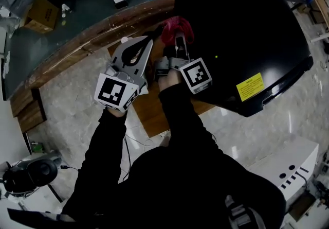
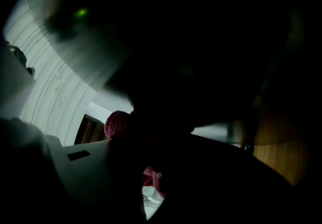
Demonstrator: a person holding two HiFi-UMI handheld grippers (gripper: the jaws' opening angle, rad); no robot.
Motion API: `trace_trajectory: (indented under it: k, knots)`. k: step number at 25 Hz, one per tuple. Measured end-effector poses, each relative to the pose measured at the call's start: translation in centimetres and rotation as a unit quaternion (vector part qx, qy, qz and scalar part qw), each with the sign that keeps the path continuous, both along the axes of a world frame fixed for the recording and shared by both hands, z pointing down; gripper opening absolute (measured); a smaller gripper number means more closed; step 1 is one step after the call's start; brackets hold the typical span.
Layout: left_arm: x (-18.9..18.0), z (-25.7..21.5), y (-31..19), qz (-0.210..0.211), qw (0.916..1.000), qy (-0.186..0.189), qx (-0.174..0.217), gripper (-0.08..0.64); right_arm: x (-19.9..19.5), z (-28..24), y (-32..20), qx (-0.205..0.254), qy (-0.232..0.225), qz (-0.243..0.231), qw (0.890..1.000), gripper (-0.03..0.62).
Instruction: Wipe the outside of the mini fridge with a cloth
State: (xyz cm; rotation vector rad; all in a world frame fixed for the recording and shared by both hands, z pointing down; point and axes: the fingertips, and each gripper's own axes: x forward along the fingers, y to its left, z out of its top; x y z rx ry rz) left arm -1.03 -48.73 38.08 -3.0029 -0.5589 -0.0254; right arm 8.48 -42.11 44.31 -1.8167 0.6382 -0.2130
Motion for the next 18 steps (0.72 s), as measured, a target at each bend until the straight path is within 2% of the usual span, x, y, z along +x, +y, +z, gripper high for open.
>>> trace_trajectory:
  k: [3, 5, 11, 18]
  knots:
    - [0.9, 3.2, 0.2, -0.004, 0.9998, -0.021, -0.002, 0.003, 0.7, 5.2, 0.1, -0.008, -0.054, 0.007, 0.999, 0.077]
    - [1.8, 6.0, 0.3, -0.006, 0.9993, -0.037, 0.000, 0.003, 1.5, 8.5, 0.0, -0.015, -0.069, 0.009, 0.997, 0.078]
    - [3.1, 16.3, 0.6, -0.014, 0.9922, -0.123, 0.008, 0.003, 2.3, 16.7, -0.4, -0.041, -0.100, -0.004, 0.994, 0.078]
    - [2.6, 23.4, -0.3, -0.023, 0.9825, -0.184, -0.011, 0.003, 2.4, 22.9, -0.9, -0.061, -0.154, 0.007, 0.986, 0.078]
